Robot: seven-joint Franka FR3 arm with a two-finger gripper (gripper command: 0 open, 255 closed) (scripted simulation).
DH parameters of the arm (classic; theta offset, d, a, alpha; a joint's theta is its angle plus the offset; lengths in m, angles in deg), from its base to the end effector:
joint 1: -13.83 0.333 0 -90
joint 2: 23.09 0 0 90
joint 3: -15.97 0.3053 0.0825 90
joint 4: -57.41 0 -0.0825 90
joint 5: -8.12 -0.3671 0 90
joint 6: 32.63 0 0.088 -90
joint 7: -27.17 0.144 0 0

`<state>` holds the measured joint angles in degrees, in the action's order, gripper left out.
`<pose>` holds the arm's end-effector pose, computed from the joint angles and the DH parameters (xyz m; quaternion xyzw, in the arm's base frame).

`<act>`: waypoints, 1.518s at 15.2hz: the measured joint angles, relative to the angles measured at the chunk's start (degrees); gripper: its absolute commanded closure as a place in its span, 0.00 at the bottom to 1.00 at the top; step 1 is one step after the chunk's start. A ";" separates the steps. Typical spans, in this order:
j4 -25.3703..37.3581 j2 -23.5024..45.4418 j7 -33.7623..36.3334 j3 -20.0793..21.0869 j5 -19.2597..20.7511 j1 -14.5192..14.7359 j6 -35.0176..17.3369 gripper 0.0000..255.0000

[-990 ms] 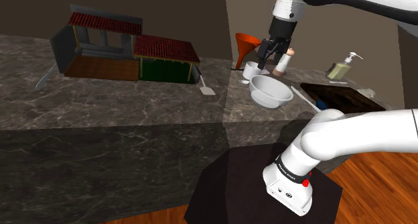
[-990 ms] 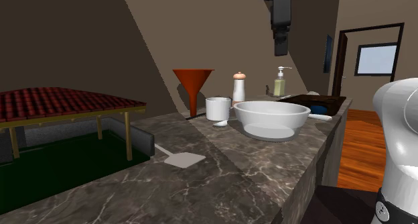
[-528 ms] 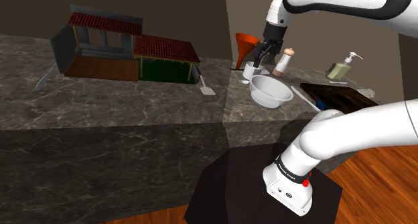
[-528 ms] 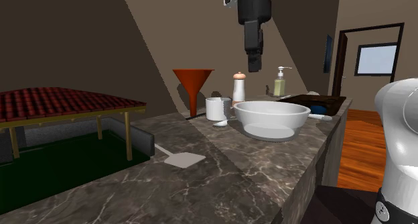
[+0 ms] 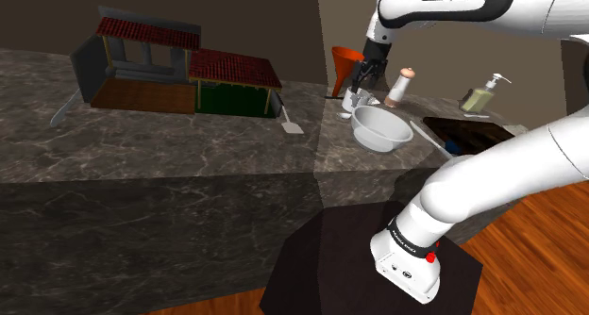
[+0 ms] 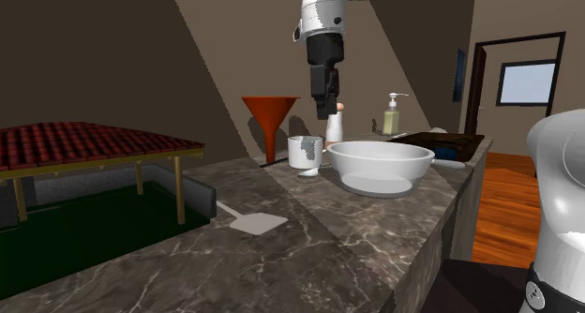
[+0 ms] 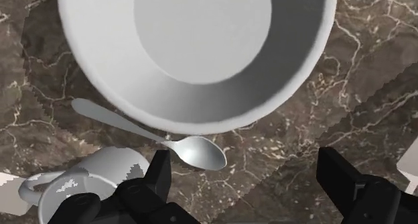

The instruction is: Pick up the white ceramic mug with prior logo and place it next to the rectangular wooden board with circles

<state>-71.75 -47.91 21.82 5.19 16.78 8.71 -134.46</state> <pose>0.3843 -0.1338 0.4827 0.9970 -0.0651 -0.0301 0.0294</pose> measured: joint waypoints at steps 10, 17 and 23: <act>11.85 19.04 -9.71 -7.06 -3.02 -1.99 -8.04 0.00; 11.29 22.40 -12.17 -8.44 -4.23 -2.92 -13.37 0.00; 10.61 24.19 -12.24 -8.49 -4.54 -2.93 -14.95 0.00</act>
<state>-61.14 -23.72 9.58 -3.30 12.25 5.77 -149.42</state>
